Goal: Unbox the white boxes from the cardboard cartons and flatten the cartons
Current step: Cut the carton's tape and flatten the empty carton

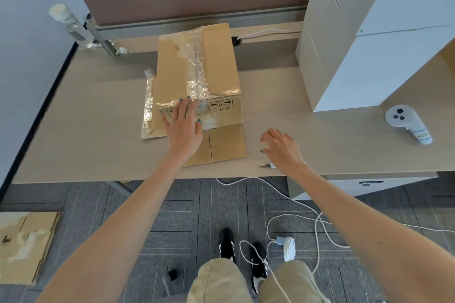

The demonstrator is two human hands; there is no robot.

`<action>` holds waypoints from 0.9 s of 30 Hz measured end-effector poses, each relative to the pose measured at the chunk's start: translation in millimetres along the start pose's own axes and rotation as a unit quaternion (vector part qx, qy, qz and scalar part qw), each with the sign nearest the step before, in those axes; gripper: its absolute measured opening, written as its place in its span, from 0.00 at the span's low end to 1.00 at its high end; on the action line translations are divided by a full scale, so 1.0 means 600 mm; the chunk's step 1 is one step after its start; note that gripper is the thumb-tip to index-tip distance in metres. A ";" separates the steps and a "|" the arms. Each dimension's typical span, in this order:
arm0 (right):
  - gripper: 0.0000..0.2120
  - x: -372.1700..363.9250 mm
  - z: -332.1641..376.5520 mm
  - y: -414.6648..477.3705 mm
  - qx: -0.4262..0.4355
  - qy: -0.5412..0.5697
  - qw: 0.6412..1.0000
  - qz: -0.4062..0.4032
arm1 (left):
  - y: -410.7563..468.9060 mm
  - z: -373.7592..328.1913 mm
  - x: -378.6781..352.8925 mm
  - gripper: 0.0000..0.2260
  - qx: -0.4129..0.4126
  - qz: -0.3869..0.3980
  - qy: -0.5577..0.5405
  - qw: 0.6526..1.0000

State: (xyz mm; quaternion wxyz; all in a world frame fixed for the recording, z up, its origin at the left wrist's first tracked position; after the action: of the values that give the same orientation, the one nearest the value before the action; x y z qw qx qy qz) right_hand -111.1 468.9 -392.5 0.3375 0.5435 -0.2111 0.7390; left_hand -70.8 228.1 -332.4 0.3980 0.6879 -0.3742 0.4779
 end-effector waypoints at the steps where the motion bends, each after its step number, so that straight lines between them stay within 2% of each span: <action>1: 0.12 0.016 0.011 0.014 0.004 0.007 1.000 -0.023 | 0.004 -0.002 0.007 0.21 -0.001 -0.006 0.000 1.000; 7: 0.15 0.100 0.083 0.105 0.030 0.016 0.992 -0.123 | 0.046 0.003 0.032 0.15 0.020 -0.026 -0.011 0.999; 12: 0.16 0.107 0.116 0.166 0.046 -0.011 0.991 -0.127 | 0.070 0.027 0.034 0.16 0.075 -0.022 -0.077 0.994; 16: 0.20 0.086 0.126 0.200 0.063 -0.028 0.995 -0.073 | 0.091 0.055 0.024 0.22 0.136 0.016 -0.094 0.986; 19: 0.24 0.063 0.124 0.207 0.056 -0.037 0.997 -0.029 | 0.108 0.074 0.004 0.29 0.181 0.072 -0.082 0.977; 23: 0.25 0.058 0.119 0.208 0.046 -0.034 0.998 -0.038 | 0.119 0.070 -0.007 0.39 0.219 0.135 -0.082 0.963; 27: 0.28 0.058 0.118 0.212 0.046 -0.038 0.998 -0.030 | 0.133 0.062 -0.020 0.47 0.238 0.160 -0.082 0.954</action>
State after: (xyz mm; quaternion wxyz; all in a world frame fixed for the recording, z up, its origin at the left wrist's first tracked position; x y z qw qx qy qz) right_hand -163.5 343.3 -330.3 0.3256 0.5923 -0.1734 0.7163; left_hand -132.0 164.1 -337.1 0.1089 0.7304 -0.3859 0.5529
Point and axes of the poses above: each hand's wrist, its own y-axis towards the middle knuckle, its own x-axis out of the back of the hand, z = x × y, the point moved 9 cm from there along y, towards the middle knuckle, and after that the axes turned 7 degrees about x, right-handed, at the moved point
